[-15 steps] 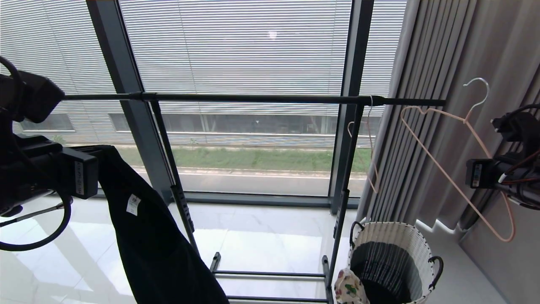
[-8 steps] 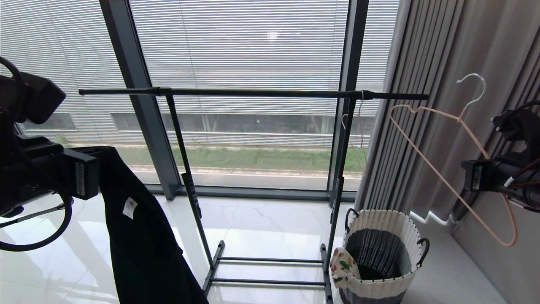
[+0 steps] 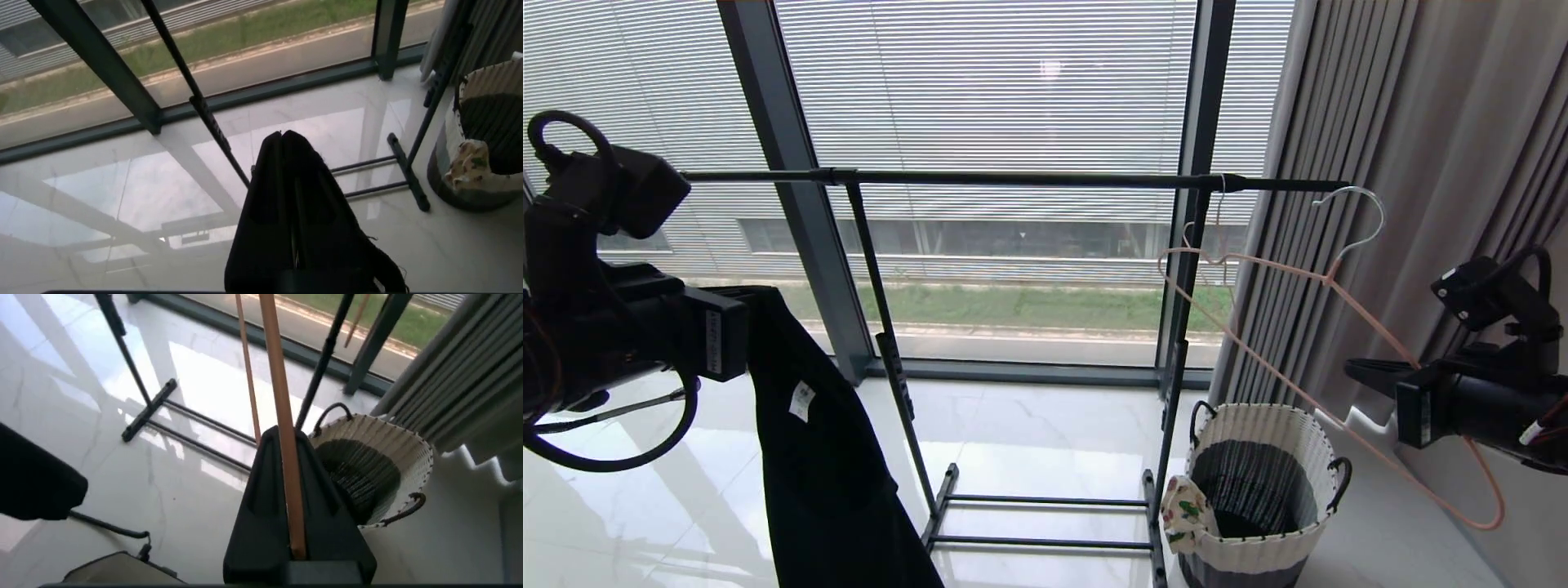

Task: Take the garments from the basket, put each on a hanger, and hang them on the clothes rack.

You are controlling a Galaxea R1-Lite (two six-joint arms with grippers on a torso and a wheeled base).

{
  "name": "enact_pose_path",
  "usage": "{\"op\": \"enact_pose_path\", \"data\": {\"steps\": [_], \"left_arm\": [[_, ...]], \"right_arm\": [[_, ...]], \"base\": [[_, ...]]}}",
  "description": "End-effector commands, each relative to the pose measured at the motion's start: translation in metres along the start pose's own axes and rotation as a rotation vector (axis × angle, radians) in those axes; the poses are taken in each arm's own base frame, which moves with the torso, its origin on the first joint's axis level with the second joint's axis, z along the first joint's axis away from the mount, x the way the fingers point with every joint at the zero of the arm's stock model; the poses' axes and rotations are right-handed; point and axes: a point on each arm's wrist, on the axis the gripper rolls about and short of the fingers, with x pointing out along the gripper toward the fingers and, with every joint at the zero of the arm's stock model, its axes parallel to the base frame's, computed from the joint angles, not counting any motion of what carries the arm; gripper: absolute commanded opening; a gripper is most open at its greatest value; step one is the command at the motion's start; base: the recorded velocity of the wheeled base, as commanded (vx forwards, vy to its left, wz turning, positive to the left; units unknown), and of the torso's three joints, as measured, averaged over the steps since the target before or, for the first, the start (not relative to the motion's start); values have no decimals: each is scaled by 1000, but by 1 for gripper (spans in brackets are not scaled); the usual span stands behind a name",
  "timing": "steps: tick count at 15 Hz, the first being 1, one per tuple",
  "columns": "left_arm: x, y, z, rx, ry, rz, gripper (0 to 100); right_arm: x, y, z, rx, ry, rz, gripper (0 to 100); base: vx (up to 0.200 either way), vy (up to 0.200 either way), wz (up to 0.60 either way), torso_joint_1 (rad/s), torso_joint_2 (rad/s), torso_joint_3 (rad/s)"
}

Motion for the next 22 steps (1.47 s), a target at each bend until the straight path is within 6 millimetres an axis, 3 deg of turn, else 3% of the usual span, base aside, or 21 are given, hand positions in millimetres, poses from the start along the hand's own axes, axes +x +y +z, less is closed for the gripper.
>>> {"op": "enact_pose_path", "data": {"steps": [1, 5, 11, 17, 22], "left_arm": [[32, -7, 15, -55, 27, 13, 0], [74, -32, 43, -166, 14, 31, 0], [96, -64, 46, -194, -21, -12, 0], [99, -96, 46, -255, -11, -76, 0], [98, -96, 46, -256, -13, -66, 0]], "right_arm": [[-10, 17, -6, -29, -8, 106, 0], [-11, 51, -8, -85, -1, 293, 0], [-13, 82, -10, -135, 7, 447, 0], [4, 91, 2, -137, -6, 477, 0], [15, 94, 6, -121, -24, 473, 0]], "base": [[0, 0, 0, 0, 0, 0], [0, 0, 0, 0, 0, 0], [0, 0, 0, 0, 0, 0], [0, 0, 0, 0, 0, 0], [0, 0, 0, 0, 0, 0]]}}
